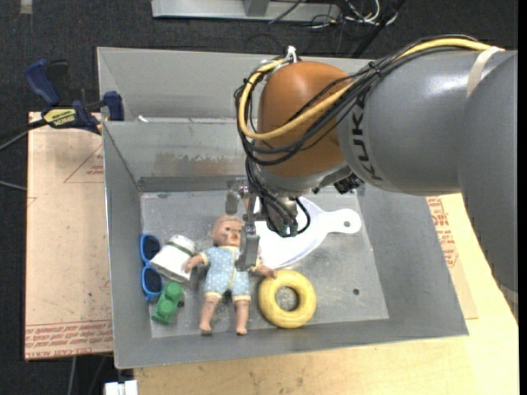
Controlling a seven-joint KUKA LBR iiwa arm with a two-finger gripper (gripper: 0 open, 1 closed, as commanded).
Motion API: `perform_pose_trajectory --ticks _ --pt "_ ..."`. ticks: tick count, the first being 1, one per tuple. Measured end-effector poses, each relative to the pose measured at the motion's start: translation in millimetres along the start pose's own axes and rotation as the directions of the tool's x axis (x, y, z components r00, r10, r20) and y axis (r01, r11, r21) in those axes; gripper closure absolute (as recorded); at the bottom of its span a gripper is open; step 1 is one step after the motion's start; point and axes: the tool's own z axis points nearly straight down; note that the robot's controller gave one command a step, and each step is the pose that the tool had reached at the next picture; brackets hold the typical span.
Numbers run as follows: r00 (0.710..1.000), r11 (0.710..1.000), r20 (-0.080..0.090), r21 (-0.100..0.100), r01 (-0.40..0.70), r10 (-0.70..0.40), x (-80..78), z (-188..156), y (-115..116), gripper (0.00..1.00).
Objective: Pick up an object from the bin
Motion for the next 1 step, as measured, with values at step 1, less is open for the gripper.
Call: perform_pose_trajectory --ticks 1 --pt "1.000 1.000 0.008 -0.001 -0.003 0.003 -1.5 -5.0 -0.7 0.00"
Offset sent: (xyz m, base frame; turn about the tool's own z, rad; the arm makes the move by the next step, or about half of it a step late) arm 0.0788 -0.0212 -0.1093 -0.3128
